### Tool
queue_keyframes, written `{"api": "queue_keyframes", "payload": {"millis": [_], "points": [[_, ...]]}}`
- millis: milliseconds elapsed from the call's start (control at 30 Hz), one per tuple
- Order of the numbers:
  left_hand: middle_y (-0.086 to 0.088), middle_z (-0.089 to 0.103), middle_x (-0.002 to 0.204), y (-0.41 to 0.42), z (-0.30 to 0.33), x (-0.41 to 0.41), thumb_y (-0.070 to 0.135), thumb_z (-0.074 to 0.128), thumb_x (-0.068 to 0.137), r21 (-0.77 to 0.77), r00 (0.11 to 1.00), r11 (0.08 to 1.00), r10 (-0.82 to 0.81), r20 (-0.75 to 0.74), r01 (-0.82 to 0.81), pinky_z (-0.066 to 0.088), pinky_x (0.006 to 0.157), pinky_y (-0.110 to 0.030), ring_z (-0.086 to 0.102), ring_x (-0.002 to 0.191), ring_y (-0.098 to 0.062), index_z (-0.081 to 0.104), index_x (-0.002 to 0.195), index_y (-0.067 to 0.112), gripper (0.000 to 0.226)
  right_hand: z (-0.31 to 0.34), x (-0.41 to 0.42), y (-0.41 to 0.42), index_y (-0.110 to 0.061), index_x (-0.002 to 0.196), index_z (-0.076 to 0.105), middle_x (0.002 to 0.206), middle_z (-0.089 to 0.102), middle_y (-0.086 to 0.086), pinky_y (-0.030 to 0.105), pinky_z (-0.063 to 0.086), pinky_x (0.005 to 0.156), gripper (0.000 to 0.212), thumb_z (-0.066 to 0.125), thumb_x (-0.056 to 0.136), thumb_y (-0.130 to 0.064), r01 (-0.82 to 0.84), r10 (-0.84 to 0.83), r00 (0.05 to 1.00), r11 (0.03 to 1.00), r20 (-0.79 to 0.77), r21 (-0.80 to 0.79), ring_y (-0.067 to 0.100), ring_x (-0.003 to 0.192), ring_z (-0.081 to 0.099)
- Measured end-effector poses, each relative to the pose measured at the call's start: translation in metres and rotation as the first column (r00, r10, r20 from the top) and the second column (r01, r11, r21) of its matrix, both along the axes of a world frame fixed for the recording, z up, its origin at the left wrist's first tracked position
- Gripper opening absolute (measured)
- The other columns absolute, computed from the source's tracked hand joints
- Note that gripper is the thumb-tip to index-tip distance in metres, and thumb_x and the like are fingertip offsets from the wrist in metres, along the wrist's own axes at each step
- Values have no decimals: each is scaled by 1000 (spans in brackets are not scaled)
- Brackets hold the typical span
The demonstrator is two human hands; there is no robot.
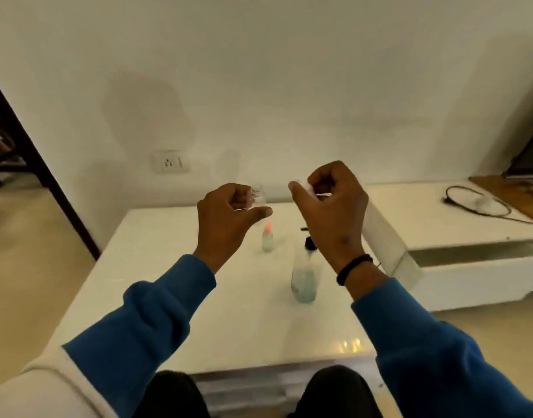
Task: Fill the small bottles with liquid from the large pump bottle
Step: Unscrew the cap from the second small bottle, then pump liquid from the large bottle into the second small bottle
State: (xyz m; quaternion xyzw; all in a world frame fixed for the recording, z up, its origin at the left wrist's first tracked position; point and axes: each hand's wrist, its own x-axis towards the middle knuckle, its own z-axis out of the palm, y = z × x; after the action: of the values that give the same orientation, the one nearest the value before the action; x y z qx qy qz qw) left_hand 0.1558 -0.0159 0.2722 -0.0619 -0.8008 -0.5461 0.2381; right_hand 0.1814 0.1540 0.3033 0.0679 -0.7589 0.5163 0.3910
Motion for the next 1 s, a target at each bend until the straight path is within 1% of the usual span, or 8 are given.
{"api": "queue_keyframes", "payload": {"millis": [100, 233, 333, 400, 467, 733, 867, 1000], "points": [[8, 74, 90, -10, -68, -9, 25, 95, 65, 20, 991, 999, 27, 131, -30, 52, 71, -8, 71, 85, -7, 75, 99, 14, 41, -65, -13, -20, -13, 80, 58, 80, 60, 0, 27, 51, 67, 24, 81, 77, -15, -7, 12, 990, 999, 140, -36, 15, 73, 57], [5, 74, 91, -26, -151, -26, 20, 94, 67, -7, 955, 995, 98, 280, -100, 49, 69, -6, 70, 87, -13, 75, 101, 13, 39, -153, -33, -49, -16, 78, 55, 81, 58, 0, 10, 41, 64, 24, 78, 78, -13, -29, 38, 930, 999, 367, -30, 8, 70, 52], [13, 70, 87, -39, -195, -37, 16, 92, 69, 2, 913, 988, 144, 382, -157, 45, 68, -1, 69, 86, -10, 73, 96, 20, 33, -210, -50, -64, -18, 77, 52, 83, 57, 0, 6, 37, 61, 24, 76, 79, -13, -34, 30, 847, 999, 531, -4, 6, 67, 49], [15, 68, 87, -45, -214, -47, 14, 91, 70, 6, 889, 983, 161, 428, -181, 44, 67, 0, 67, 84, -6, 71, 96, 24, 34, -245, -61, -73, -17, 80, 54, 87, 56, 0, 9, 37, 63, 22, 76, 81, -13, -64, 20, 785, 997, 619, 49, 8, 70, 49], [14, 69, 87, -51, -228, -54, 12, 91, 71, 1, 870, 980, 175, 462, -198, 43, 67, 2, 66, 83, -2, 73, 98, 21, 34, -273, -67, -81, -15, 85, 56, 92, 55, 0, 19, 42, 69, 20, 75, 83, -16, -113, 17, 736, 989, 677, 98, 12, 75, 51], [20, 66, 81, -65, -261, -71, 10, 88, 70, -25, 828, 960, 253, 501, -278, 42, 65, 0, 62, 74, 7, 74, 95, 19, 30, -324, -87, -115, -23, 90, 55, 98, 55, -4, 38, 40, 85, 16, 68, 87, -32, -202, -104, 674, 926, 731, 319, 20, 94, 51], [13, 69, 84, -65, -263, -72, 10, 88, 69, -18, 828, 959, 255, 500, -284, 42, 66, 0, 63, 77, 6, 75, 96, 16, 31, -329, -90, -118, -24, 90, 56, 100, 55, -4, 38, 39, 84, 17, 68, 87, -34, -174, -157, 665, 918, 730, 357, 21, 96, 50], [18, 67, 82, -64, -260, -69, 10, 88, 69, -6, 827, 958, 251, 503, -287, 44, 67, -2, 64, 77, 5, 72, 92, 21, 30, -323, -88, -119, -24, 91, 58, 105, 52, -4, 33, 35, 82, 19, 71, 83, -35, -173, -147, 672, 922, 726, 347, 19, 100, 49]]}}
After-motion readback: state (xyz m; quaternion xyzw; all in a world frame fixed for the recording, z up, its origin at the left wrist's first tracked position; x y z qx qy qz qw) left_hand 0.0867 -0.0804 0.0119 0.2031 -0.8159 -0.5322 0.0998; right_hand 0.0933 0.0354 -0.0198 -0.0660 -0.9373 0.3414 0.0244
